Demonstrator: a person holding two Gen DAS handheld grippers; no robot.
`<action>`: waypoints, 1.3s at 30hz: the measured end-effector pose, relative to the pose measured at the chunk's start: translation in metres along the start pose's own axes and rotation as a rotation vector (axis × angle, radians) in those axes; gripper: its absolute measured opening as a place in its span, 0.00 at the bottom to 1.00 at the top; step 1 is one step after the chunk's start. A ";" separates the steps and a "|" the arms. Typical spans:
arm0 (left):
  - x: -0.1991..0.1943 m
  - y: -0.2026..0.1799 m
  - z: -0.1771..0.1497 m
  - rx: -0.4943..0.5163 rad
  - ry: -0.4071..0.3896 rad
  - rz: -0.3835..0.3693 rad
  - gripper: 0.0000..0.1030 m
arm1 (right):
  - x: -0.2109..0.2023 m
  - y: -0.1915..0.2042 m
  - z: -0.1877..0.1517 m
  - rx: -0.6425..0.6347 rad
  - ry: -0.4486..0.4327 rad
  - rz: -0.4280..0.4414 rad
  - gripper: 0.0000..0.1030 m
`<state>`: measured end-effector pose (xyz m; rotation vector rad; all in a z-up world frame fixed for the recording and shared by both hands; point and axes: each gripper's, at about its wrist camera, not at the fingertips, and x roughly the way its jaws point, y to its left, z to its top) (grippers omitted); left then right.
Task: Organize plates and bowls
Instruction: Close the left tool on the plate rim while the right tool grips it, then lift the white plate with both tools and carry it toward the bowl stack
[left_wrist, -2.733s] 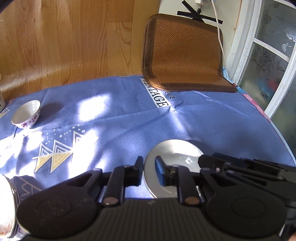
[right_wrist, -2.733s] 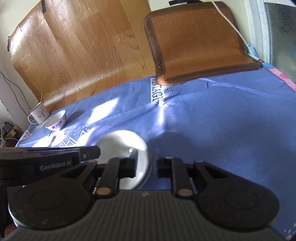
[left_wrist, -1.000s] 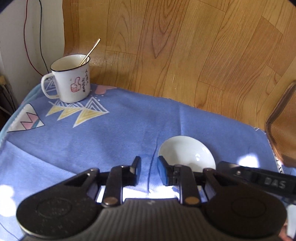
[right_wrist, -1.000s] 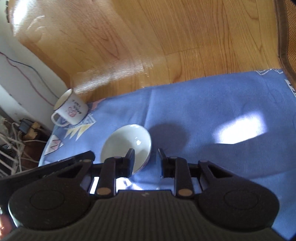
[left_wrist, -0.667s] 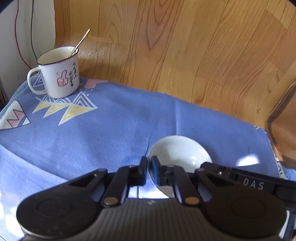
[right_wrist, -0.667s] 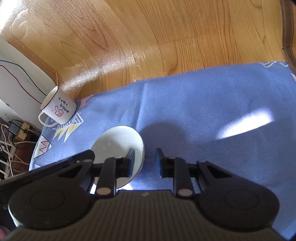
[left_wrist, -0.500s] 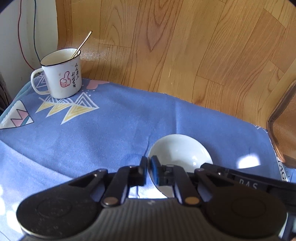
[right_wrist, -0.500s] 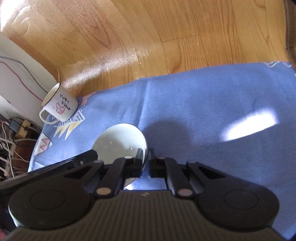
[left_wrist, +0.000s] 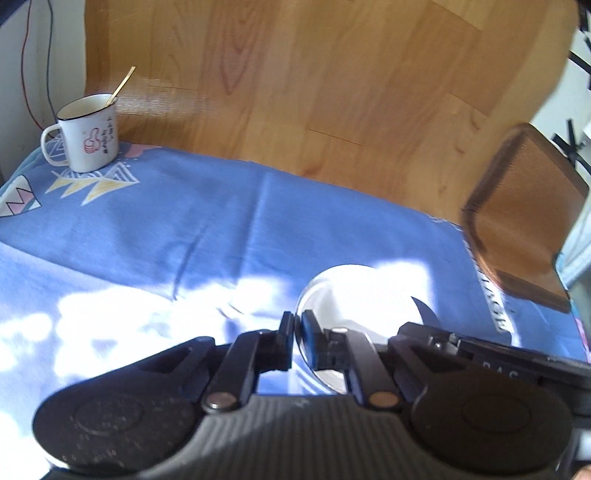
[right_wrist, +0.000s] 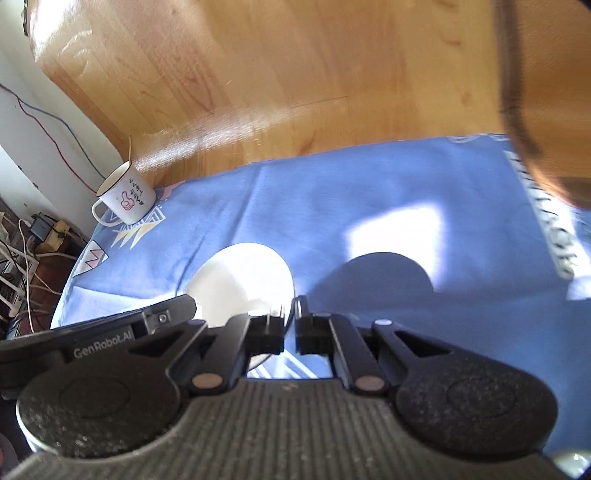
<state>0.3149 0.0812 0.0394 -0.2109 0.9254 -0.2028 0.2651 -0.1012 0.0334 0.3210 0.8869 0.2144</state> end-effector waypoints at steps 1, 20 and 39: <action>-0.002 -0.008 -0.005 0.009 -0.002 -0.004 0.06 | -0.006 -0.006 -0.004 0.004 -0.007 -0.003 0.07; -0.044 -0.149 -0.081 0.169 -0.017 -0.134 0.06 | -0.134 -0.104 -0.071 0.080 -0.127 -0.064 0.09; -0.031 -0.180 -0.113 0.223 0.038 -0.122 0.08 | -0.143 -0.133 -0.104 0.118 -0.084 -0.079 0.13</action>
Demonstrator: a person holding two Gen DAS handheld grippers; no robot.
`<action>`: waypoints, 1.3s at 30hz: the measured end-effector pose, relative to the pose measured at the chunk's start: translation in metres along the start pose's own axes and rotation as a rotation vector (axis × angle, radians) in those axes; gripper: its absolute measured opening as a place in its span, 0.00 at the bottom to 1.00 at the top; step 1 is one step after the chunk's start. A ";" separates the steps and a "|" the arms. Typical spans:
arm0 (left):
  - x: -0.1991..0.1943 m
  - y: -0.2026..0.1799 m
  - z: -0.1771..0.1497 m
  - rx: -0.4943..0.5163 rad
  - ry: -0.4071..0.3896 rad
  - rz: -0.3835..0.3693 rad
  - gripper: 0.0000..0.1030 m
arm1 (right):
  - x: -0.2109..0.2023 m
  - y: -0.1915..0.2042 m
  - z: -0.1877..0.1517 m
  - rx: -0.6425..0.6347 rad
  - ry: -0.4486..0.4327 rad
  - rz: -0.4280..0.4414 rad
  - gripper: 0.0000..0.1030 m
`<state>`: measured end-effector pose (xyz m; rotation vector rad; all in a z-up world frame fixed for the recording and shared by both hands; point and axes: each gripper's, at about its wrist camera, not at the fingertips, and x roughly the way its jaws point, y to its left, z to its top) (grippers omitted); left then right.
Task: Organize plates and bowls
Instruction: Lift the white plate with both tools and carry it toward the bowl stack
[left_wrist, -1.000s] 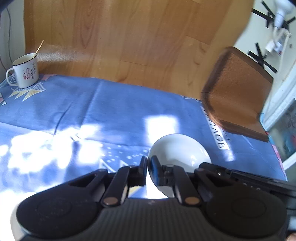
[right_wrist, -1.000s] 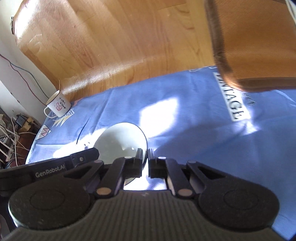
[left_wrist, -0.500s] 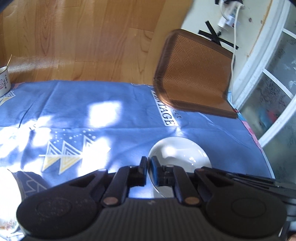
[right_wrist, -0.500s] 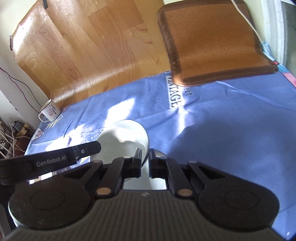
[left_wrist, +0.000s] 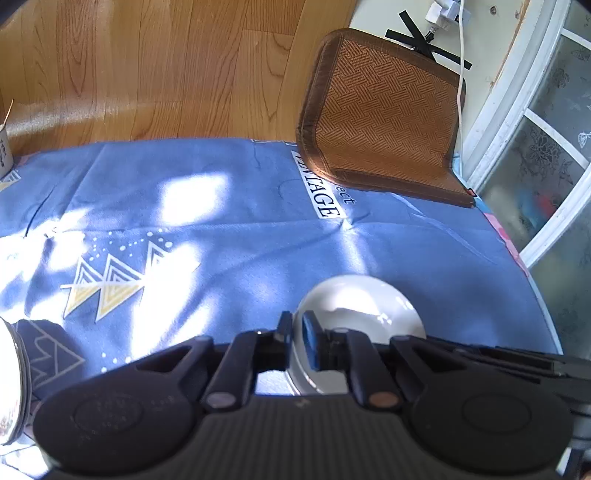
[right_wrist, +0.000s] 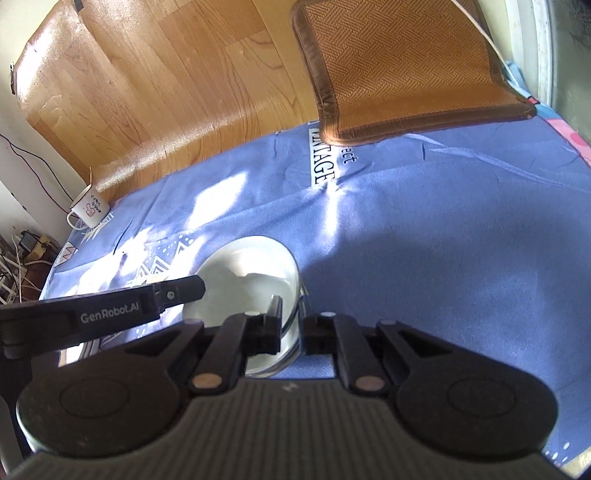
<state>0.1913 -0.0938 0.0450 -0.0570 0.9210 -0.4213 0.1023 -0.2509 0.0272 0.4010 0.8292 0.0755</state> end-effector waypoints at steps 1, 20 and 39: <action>-0.001 0.000 0.000 0.001 -0.002 -0.001 0.08 | 0.001 0.000 0.000 -0.001 -0.001 -0.002 0.15; -0.024 -0.003 -0.024 0.152 -0.142 0.101 0.13 | -0.034 0.016 -0.007 -0.101 -0.155 0.005 0.15; -0.055 -0.010 -0.082 0.247 -0.277 0.148 0.32 | -0.054 0.026 -0.082 -0.074 -0.264 0.061 0.24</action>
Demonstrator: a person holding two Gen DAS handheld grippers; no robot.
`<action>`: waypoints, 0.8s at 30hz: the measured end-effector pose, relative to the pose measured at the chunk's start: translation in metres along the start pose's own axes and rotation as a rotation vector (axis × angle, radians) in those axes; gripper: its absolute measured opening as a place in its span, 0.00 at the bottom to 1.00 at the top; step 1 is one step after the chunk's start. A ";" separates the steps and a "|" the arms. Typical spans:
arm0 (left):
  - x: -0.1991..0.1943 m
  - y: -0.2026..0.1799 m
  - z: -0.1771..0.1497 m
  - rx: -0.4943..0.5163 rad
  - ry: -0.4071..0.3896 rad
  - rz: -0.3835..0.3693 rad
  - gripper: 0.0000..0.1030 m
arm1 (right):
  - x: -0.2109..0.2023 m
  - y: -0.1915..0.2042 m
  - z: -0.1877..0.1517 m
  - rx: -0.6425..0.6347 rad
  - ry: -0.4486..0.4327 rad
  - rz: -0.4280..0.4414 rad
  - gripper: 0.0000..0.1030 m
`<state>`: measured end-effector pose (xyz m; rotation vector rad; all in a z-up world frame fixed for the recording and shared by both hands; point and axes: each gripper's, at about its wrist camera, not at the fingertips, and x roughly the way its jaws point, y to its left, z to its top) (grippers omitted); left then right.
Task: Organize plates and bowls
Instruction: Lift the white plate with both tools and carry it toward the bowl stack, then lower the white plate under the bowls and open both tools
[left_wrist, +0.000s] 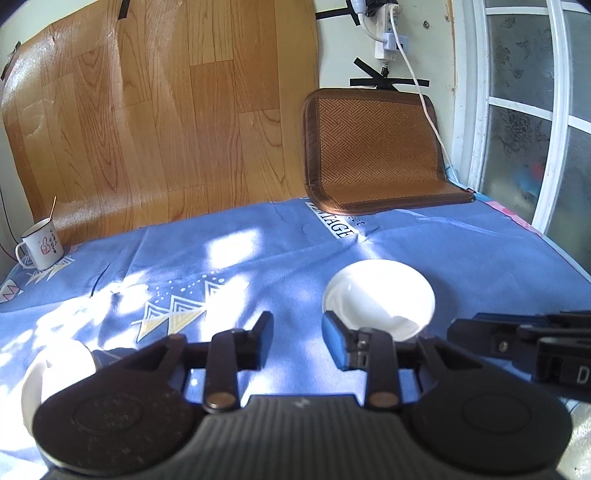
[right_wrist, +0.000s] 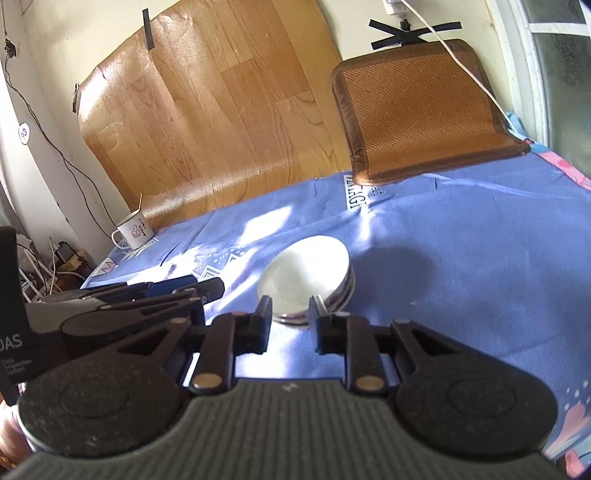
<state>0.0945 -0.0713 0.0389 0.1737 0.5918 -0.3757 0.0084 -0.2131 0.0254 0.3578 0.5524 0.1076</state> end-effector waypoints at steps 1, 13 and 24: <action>-0.002 0.000 -0.003 -0.003 -0.003 0.002 0.34 | 0.000 0.002 -0.002 -0.005 -0.001 -0.003 0.24; -0.008 0.001 -0.024 -0.017 0.013 0.023 0.47 | 0.002 0.010 -0.021 -0.011 0.038 -0.004 0.25; -0.019 0.005 -0.027 -0.033 -0.015 0.061 0.86 | 0.000 0.014 -0.022 -0.021 0.032 -0.002 0.25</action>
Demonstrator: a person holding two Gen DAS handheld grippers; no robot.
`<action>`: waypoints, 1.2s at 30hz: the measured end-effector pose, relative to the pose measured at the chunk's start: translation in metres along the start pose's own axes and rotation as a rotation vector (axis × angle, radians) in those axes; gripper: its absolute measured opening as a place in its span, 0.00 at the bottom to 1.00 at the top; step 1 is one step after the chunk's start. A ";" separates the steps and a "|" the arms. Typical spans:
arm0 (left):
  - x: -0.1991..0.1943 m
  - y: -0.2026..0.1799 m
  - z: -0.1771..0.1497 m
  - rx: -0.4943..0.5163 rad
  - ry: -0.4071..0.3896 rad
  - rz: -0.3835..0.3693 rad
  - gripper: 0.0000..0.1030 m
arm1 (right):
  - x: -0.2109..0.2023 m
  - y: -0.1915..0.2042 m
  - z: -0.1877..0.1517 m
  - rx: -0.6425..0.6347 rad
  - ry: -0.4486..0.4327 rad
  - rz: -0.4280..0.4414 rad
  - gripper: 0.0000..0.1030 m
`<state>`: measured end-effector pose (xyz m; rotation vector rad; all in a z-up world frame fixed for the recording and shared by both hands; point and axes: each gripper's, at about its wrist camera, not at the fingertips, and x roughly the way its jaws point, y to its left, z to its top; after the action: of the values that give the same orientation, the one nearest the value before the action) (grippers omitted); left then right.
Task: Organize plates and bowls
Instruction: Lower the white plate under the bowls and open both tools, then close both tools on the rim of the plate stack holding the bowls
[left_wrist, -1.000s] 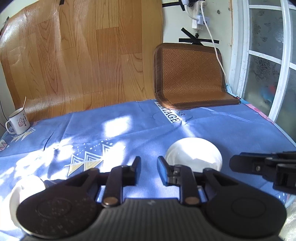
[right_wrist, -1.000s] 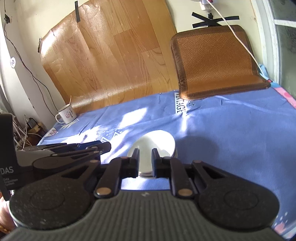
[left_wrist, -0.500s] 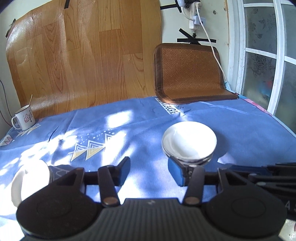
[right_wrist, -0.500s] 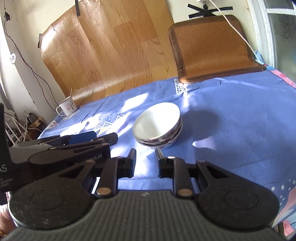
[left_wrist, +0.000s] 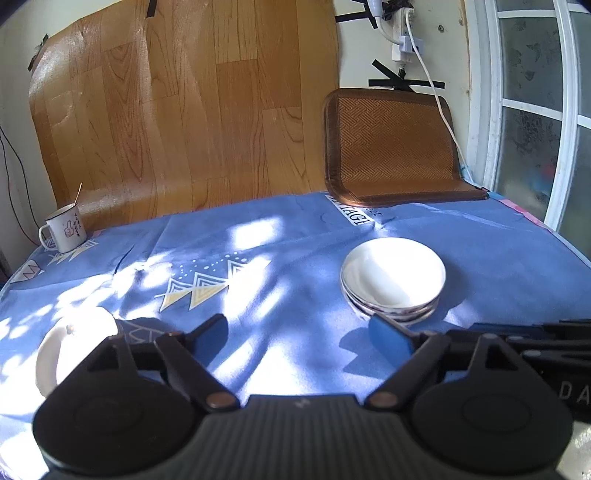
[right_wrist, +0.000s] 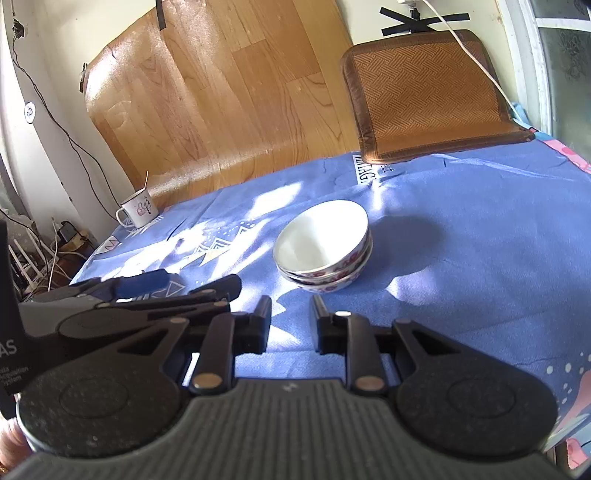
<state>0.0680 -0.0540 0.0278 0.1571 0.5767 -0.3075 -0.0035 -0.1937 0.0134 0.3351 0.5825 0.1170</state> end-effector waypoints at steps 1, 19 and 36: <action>-0.001 0.001 0.000 -0.007 -0.001 0.001 0.89 | 0.000 0.000 0.000 0.000 0.001 -0.001 0.26; -0.012 0.011 -0.010 -0.060 -0.012 0.030 1.00 | -0.009 0.003 -0.009 -0.010 -0.008 -0.006 0.36; -0.026 0.009 -0.028 -0.074 0.019 0.051 1.00 | -0.019 -0.005 -0.017 0.008 -0.018 -0.014 0.42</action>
<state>0.0365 -0.0328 0.0199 0.1031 0.6010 -0.2354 -0.0292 -0.1971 0.0083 0.3394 0.5672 0.0986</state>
